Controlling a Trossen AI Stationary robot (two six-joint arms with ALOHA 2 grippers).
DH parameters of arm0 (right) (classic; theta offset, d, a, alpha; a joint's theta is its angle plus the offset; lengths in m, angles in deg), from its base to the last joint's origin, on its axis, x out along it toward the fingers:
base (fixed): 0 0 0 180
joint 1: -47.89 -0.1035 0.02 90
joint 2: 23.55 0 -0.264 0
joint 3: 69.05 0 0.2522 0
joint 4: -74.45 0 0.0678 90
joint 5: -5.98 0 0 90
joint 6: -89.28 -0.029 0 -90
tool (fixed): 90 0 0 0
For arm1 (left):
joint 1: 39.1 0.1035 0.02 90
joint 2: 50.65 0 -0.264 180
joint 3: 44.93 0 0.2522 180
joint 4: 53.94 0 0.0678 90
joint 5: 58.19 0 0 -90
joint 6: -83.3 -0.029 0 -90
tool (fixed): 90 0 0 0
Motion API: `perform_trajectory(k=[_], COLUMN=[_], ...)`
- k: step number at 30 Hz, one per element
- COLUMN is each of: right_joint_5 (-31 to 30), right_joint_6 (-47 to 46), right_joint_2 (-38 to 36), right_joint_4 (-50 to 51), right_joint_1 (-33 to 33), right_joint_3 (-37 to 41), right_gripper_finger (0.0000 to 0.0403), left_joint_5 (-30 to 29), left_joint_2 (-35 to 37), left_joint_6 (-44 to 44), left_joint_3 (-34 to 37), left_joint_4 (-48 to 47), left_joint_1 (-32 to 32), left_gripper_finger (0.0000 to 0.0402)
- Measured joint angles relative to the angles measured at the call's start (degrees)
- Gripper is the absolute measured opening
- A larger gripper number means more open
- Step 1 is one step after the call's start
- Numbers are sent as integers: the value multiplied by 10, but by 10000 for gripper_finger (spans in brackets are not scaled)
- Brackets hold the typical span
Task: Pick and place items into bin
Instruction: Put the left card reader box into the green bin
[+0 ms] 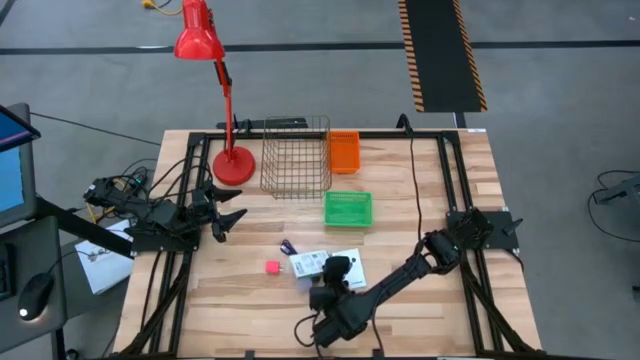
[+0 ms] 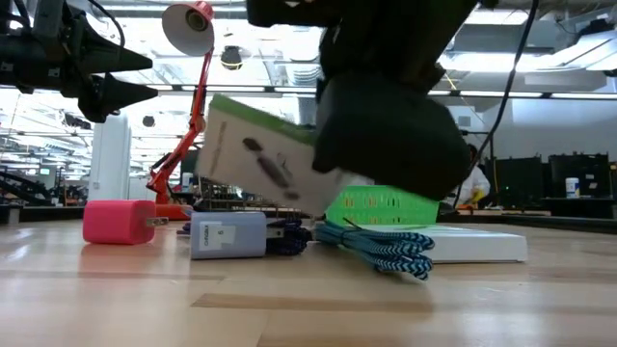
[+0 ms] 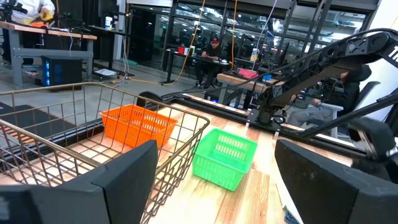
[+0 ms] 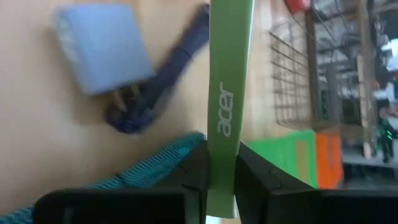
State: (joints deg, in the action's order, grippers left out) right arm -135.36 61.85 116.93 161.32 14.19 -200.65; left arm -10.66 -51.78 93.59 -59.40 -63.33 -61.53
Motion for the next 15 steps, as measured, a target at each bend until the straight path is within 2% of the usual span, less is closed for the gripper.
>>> perform_trajectory(k=[8, 15], right_joint_5=[-11, 16], right_joint_6=[-130, -94], right_joint_2=[-1, -38], right_joint_4=[174, 169], right_joint_1=[12, 32], right_joint_3=[-73, -75], right_gripper_finger=[33, 33], left_joint_5=[0, 0], left_joint_2=[0, 0], left_joint_6=[0, 0], left_joint_3=[0, 0], left_joint_4=[0, 0], left_joint_1=[0, 0], left_gripper_finger=[314, 314])
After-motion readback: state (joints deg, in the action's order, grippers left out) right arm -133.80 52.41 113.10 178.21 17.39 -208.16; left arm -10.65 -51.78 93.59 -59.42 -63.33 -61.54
